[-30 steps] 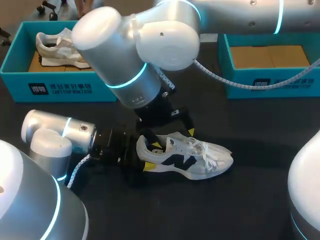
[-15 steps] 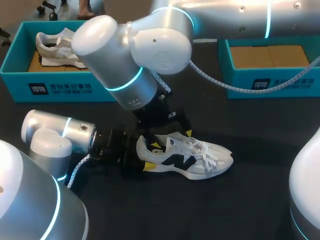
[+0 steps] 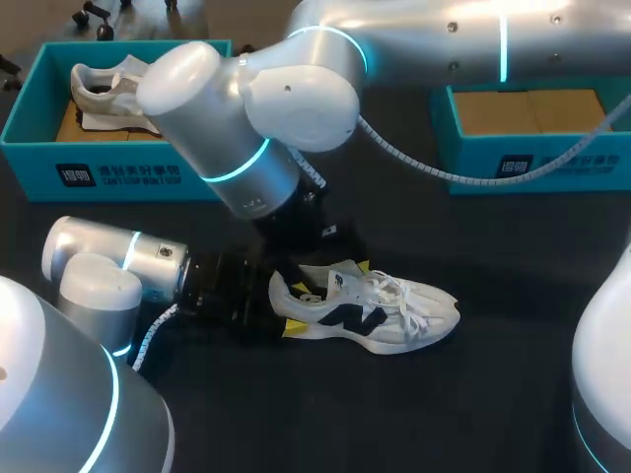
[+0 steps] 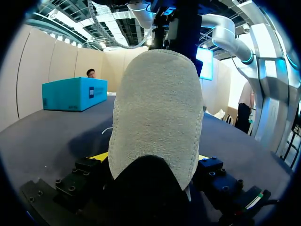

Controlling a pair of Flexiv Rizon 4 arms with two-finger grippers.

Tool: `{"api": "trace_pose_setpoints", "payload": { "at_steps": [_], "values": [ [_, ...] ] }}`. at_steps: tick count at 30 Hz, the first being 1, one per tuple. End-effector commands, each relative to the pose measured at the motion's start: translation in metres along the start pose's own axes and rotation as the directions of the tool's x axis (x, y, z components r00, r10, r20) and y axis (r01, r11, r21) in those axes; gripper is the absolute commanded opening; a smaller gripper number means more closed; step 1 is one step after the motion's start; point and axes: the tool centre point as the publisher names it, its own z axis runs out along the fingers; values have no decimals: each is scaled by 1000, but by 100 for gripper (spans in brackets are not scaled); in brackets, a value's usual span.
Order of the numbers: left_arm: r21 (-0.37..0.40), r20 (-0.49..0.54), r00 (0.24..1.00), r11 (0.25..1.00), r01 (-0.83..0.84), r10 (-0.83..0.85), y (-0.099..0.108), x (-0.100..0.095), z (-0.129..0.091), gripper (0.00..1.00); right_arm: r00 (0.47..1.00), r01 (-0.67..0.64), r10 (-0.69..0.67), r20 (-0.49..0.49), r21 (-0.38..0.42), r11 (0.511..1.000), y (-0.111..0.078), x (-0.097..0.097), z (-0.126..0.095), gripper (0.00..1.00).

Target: Take the shoe out of the shoebox, open the shoe tongue, remove and reinsert the insole, then place the shoe into the shoebox

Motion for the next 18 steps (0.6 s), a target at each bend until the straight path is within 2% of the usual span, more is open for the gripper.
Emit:
{"api": "trace_pose_setpoints", "payload": {
  "at_steps": [1,18],
  "values": [
    [-2,-2,1000,1000,1,-1,6,-5,-2,0,1000,-10,10,-1,3,1000,1,-1,7,100],
    [-2,-2,1000,1000,1,-1,6,-5,-2,0,999,-35,35,-9,23,999,5,-22,27,100]
  ]
}}
